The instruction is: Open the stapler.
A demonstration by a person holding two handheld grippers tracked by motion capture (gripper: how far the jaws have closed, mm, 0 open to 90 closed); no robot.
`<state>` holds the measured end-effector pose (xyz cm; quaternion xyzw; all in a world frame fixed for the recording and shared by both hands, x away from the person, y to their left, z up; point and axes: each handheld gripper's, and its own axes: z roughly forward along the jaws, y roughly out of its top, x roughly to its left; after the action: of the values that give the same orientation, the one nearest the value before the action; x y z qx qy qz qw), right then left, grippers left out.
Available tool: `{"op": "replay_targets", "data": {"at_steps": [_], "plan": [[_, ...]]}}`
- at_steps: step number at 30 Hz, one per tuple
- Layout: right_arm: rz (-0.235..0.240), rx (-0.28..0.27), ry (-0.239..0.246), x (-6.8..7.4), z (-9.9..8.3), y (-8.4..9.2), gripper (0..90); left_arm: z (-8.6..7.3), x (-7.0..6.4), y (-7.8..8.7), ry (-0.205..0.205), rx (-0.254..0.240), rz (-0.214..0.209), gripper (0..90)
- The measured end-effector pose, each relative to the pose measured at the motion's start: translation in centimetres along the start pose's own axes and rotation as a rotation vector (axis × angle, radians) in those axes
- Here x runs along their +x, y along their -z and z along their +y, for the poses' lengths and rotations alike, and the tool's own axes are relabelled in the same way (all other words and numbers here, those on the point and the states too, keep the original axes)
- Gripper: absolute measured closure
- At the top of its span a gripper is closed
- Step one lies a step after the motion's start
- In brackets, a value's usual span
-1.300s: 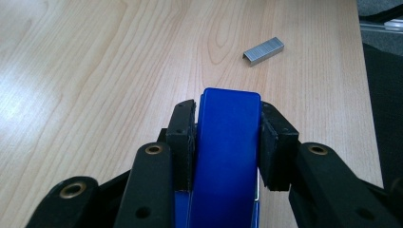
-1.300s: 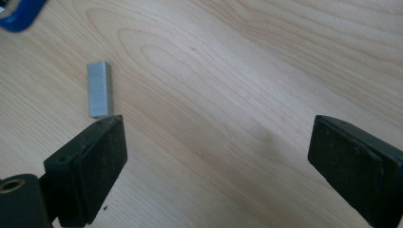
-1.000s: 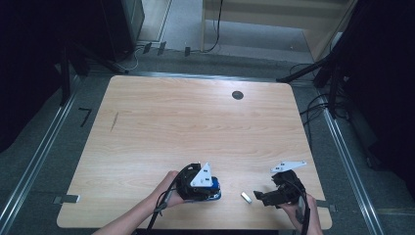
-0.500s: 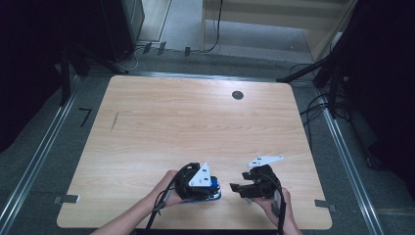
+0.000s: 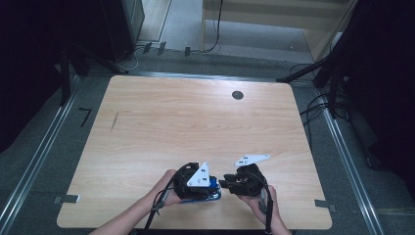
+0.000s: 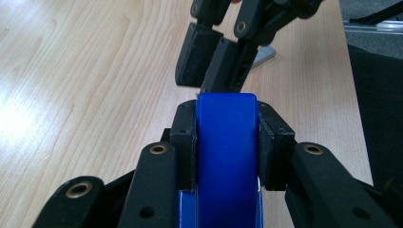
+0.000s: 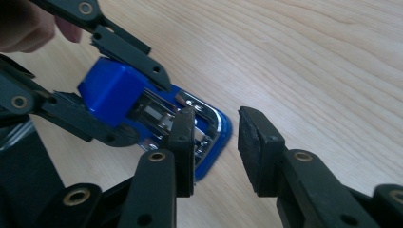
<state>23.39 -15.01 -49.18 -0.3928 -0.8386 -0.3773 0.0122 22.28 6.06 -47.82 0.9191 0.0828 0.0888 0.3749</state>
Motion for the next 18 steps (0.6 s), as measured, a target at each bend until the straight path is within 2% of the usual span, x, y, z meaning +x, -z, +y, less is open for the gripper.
{"op": "replay_targets", "data": {"at_steps": [3, 4, 5, 13, 16, 18], "plan": [[0.024, 0.003, -0.011, 0.1, 0.1, -0.4, 70.5, 0.0, 0.0, 0.1, -0.001, 0.000, 0.002, 66.3], [0.048, 0.001, -0.043, 0.0, 0.1, -0.6, 72.0, 0.0, 0.0, 0.1, -0.003, 0.000, 0.002, 66.3], [0.048, 0.001, -0.043, 0.0, 0.1, -0.6, 72.0, 0.0, 0.0, 0.1, -0.003, 0.000, 0.002, 66.3], [0.029, 0.026, -0.026, 0.3, 0.1, -1.3, 75.1, 0.0, 0.0, 0.6, -0.005, -0.008, 0.003, 66.3], [0.003, 0.033, 0.010, 0.7, 0.2, -1.4, 75.5, 0.0, 0.0, 0.9, -0.005, -0.010, 0.005, 66.4], [-0.002, 0.034, 0.015, 0.7, 0.1, -1.4, 75.5, 0.0, 0.0, 1.0, -0.005, -0.011, 0.006, 66.3]]}}
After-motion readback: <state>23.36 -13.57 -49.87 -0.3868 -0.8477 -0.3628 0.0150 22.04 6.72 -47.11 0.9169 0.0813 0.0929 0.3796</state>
